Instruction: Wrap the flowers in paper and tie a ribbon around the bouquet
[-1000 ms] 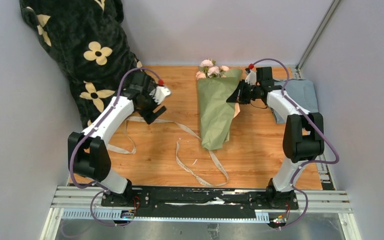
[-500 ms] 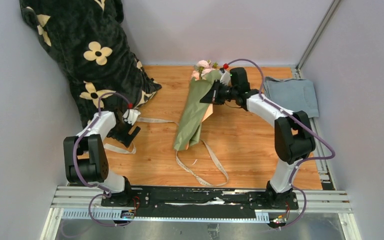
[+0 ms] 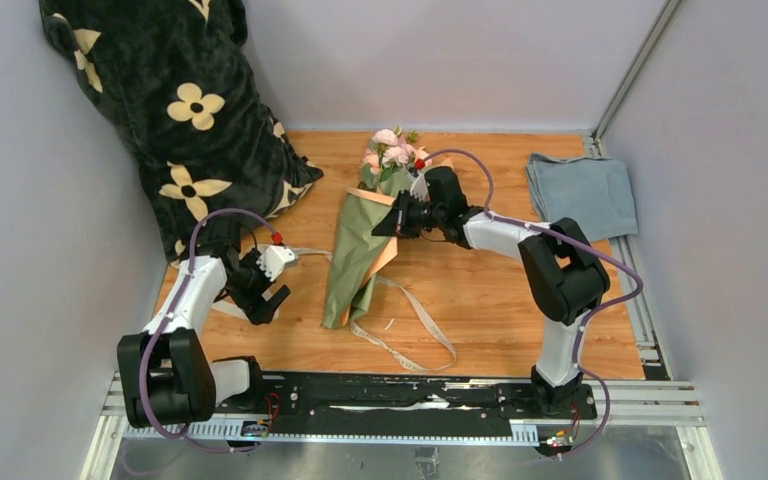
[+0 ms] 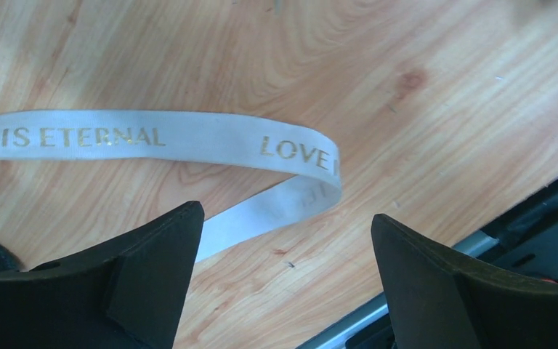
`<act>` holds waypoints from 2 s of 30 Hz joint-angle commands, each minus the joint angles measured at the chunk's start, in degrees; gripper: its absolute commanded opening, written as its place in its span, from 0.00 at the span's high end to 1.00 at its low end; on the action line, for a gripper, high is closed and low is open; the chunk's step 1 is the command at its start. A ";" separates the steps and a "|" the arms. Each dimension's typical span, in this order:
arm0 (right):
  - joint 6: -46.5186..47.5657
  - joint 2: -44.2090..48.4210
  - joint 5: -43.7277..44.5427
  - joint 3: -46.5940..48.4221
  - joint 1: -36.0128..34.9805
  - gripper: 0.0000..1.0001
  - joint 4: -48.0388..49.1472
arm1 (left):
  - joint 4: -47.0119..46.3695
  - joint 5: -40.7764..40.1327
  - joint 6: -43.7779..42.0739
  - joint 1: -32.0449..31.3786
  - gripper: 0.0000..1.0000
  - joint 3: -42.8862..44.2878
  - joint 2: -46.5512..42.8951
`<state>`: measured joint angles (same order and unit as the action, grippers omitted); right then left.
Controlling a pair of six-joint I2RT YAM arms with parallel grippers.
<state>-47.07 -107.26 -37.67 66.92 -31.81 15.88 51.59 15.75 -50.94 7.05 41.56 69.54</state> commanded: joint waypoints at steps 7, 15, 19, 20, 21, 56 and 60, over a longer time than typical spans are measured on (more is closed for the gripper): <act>2.61 3.36 5.86 -8.27 -0.79 1.00 0.46 | 7.33 6.12 -10.12 -0.54 0.01 -2.38 0.09; 5.37 5.40 7.03 -11.48 -0.77 1.00 -0.68 | -7.67 -0.92 -1.20 -0.97 0.06 -2.84 2.95; 6.09 5.65 7.53 -12.85 -0.39 1.00 -0.61 | -11.29 -2.23 0.51 -4.36 0.18 -4.15 5.90; 6.14 5.66 7.43 -13.19 -0.21 1.00 -0.42 | -12.63 -3.17 0.78 -6.08 0.27 -5.10 6.60; 6.12 5.58 7.09 -13.40 0.03 1.00 -0.19 | -13.17 -3.56 0.83 -7.36 0.38 -5.73 7.40; 6.31 6.04 5.70 -21.02 3.51 0.82 1.90 | -18.33 0.52 30.63 -47.83 1.00 33.94 35.20; 7.56 11.18 9.04 -22.10 3.51 0.70 -1.71 | -18.43 0.80 31.13 -47.83 1.00 33.42 39.33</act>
<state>-41.10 -101.73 -32.80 46.59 -28.91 19.20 35.55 15.35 -21.37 -40.64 75.26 106.02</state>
